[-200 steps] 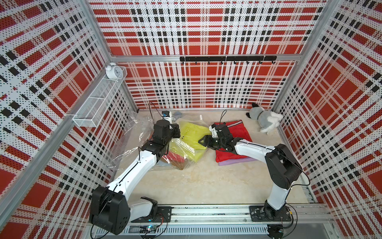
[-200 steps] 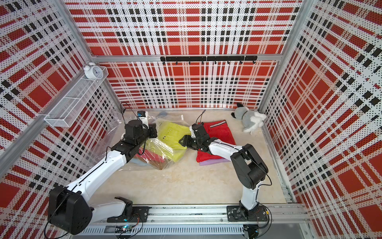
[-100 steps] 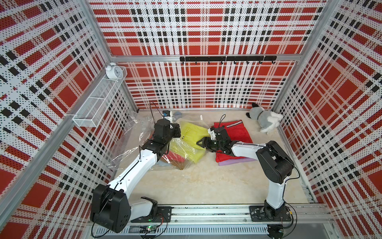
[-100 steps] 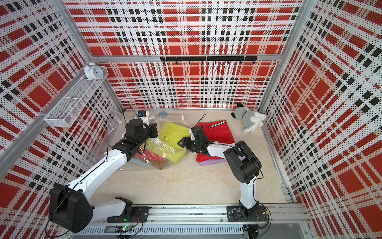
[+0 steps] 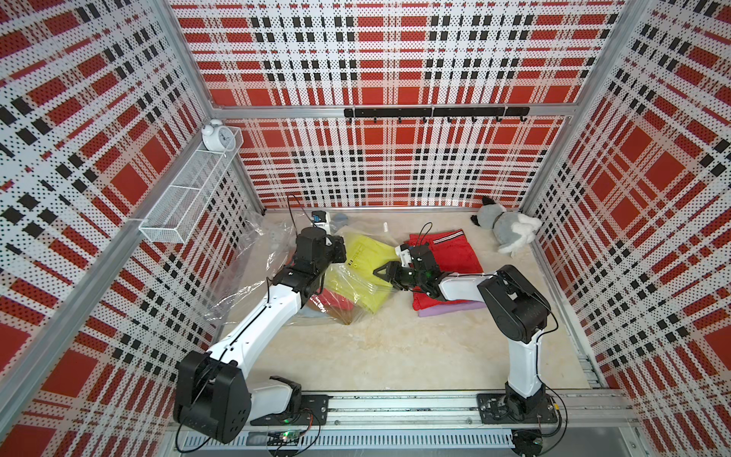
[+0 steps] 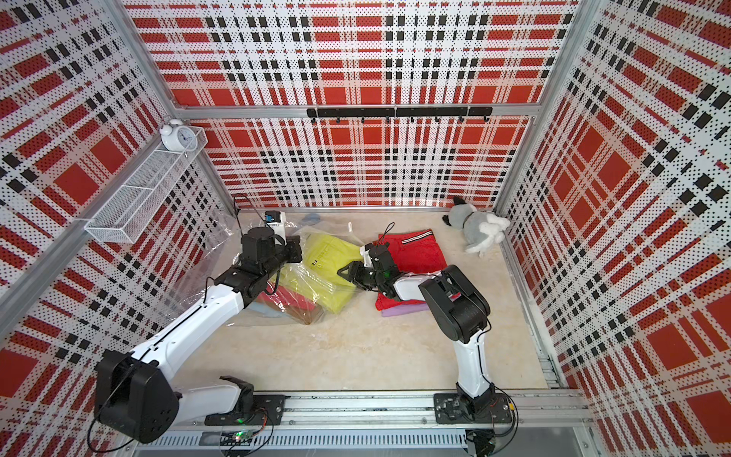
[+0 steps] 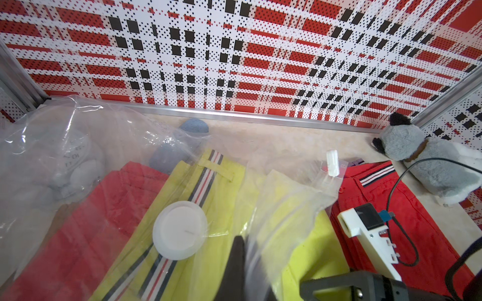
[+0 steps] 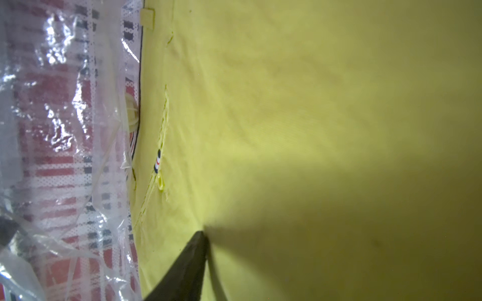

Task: Take the trousers out of the vacuum bag
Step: Take out the trousers from the vacuum bag.

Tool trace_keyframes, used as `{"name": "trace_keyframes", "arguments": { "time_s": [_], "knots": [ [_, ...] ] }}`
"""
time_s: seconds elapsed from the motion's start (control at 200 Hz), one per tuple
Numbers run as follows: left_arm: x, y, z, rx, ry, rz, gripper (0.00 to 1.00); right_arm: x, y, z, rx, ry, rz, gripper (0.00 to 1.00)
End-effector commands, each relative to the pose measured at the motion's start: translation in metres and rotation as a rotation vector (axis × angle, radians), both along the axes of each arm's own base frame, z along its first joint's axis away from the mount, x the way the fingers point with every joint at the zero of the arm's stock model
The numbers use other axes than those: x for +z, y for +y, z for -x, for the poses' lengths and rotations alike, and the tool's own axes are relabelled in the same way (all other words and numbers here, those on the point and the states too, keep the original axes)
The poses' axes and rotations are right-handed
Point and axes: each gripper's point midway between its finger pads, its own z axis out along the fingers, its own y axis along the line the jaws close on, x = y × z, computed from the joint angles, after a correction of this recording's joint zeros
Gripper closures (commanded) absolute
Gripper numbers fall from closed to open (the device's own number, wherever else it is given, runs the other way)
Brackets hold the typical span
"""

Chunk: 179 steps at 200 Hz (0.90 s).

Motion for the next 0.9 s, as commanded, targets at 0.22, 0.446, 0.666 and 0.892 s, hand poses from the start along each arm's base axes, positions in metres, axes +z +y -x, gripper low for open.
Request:
{"name": "trace_keyframes", "arguments": {
  "time_s": [0.22, 0.446, 0.666, 0.892],
  "knots": [
    [0.014, 0.002, -0.004, 0.02, -0.033, 0.0, 1.0, 0.039, 0.012, 0.001, 0.059, -0.12, -0.085, 1.0],
    [0.01, 0.003, -0.002, 0.024, -0.028, -0.006, 1.0, 0.075, 0.007, 0.003, 0.104, -0.227, 0.007, 1.0],
    [0.007, 0.007, -0.001, 0.034, -0.031, -0.014, 1.0, 0.131, -0.002, 0.005, 0.146, -0.355, 0.118, 1.0],
    [0.002, 0.008, -0.001, 0.038, -0.03, -0.012, 1.0, 0.184, -0.014, 0.016, 0.192, -0.458, 0.151, 1.0]
  ]
}}
